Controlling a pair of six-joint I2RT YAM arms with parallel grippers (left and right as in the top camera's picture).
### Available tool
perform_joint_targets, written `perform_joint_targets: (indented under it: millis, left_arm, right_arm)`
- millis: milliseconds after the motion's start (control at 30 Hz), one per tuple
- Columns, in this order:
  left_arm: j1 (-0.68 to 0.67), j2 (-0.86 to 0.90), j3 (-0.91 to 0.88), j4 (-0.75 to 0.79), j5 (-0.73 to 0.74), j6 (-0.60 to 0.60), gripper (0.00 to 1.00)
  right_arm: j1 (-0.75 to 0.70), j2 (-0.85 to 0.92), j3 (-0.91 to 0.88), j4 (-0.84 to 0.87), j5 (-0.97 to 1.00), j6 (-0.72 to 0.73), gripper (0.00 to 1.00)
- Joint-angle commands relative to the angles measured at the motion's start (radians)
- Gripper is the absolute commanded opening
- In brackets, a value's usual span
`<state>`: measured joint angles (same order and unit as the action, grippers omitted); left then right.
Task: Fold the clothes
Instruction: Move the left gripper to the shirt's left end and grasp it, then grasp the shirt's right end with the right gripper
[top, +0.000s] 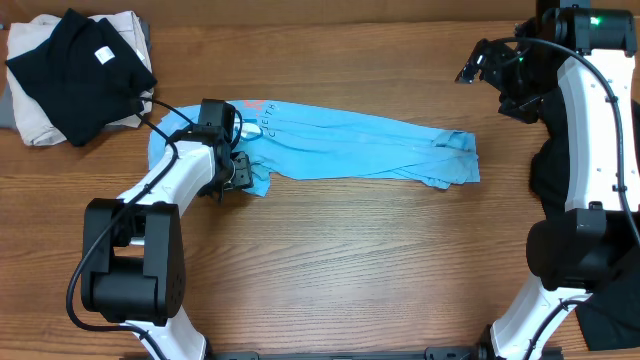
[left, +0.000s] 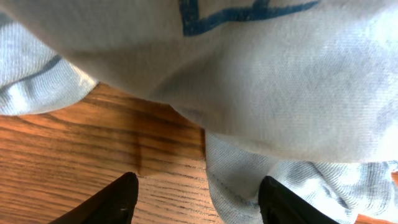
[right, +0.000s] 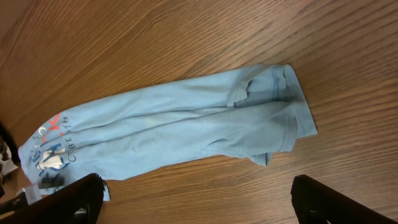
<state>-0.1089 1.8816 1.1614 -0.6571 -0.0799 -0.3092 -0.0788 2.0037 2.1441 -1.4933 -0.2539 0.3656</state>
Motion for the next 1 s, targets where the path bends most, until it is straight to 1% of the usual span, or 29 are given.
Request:
perform_joint_targets:
  millis: [0, 67, 133, 267, 367, 467, 500, 533, 767, 967]
  left_arm:
    - [0.003, 0.012, 0.021, 0.007, -0.016, 0.002, 0.6]
    - [0.003, 0.012, 0.021, 0.008, -0.016, 0.002, 0.55]
    - [0.003, 0.012, 0.021, 0.008, -0.016, 0.002, 0.47]
    - [0.003, 0.016, 0.019, 0.014, -0.008, 0.002, 0.43]
    - [0.003, 0.031, 0.019, 0.023, 0.009, 0.0, 0.35]
    - [0.003, 0.051, 0.019, 0.026, 0.021, 0.001, 0.18]
    - [0.003, 0.063, 0.019, 0.027, 0.028, -0.002, 0.07]
    - [0.004, 0.069, 0.019, 0.027, 0.029, -0.002, 0.04]
    - [0.004, 0.056, 0.033, -0.011, 0.028, -0.002, 0.04]
    - [0.004, 0.017, 0.097, -0.133, 0.028, -0.021, 0.04]
  right_arm:
    - [0.0, -0.027, 0.022, 0.003, 0.01, -0.006, 1.0]
    - [0.0, -0.027, 0.022, 0.003, 0.01, -0.006, 1.0]
    - [0.0, -0.027, 0.022, 0.003, 0.01, -0.006, 1.0]
    - [0.0, -0.027, 0.022, 0.003, 0.01, -0.006, 1.0]
    - [0.0, -0.027, 0.022, 0.003, 0.01, -0.006, 1.0]
    - [0.0, -0.027, 0.022, 0.003, 0.01, -0.006, 1.0]
    - [0.0, -0.027, 0.022, 0.003, 0.01, -0.006, 1.0]
    - [0.0, -0.027, 0.022, 0.003, 0.01, -0.006, 1.0]
    - [0.0, -0.027, 0.022, 0.003, 0.01, -0.006, 1.0]
    - [0.0, -0.027, 0.022, 0.012, 0.01, 0.002, 1.0]
